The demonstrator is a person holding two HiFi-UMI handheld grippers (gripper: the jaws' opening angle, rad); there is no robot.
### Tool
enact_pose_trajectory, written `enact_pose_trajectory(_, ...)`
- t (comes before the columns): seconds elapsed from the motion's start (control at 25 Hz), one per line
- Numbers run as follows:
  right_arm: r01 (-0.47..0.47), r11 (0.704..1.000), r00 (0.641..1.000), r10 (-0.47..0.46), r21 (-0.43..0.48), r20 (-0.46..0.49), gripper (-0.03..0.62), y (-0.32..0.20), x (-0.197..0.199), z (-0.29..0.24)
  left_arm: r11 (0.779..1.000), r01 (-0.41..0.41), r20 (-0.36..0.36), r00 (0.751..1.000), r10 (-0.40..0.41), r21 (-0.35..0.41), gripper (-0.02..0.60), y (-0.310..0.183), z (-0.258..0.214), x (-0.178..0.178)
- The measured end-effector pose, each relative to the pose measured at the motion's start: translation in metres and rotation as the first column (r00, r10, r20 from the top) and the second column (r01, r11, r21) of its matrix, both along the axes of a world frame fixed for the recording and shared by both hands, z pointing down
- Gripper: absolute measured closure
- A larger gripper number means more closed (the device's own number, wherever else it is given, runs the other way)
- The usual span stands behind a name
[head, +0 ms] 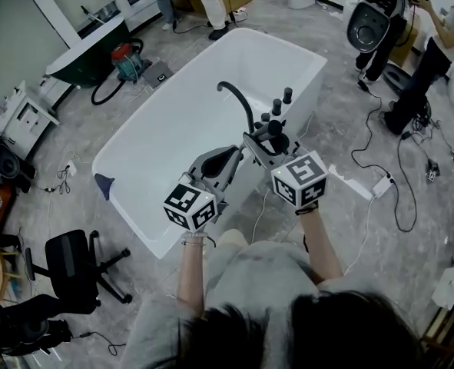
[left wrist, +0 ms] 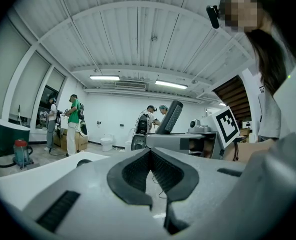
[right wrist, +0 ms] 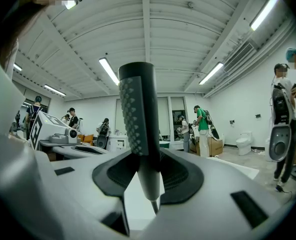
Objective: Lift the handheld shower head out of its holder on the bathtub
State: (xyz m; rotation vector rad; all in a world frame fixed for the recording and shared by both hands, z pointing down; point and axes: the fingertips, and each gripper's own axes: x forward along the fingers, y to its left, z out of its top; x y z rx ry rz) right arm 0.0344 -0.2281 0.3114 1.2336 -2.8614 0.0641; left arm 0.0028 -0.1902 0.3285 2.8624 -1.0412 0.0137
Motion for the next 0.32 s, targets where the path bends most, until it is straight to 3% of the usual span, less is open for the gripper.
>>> enact_pose_trajectory(0.32,0.015,1.000,1.000,-0.016,0.010,0.006,0.462,-0.0072,-0.0034,-0.0003,1.000,0.005,0.002,1.000,-0.005,0.005,0.577,-0.0076,-0.0005,-0.0033)
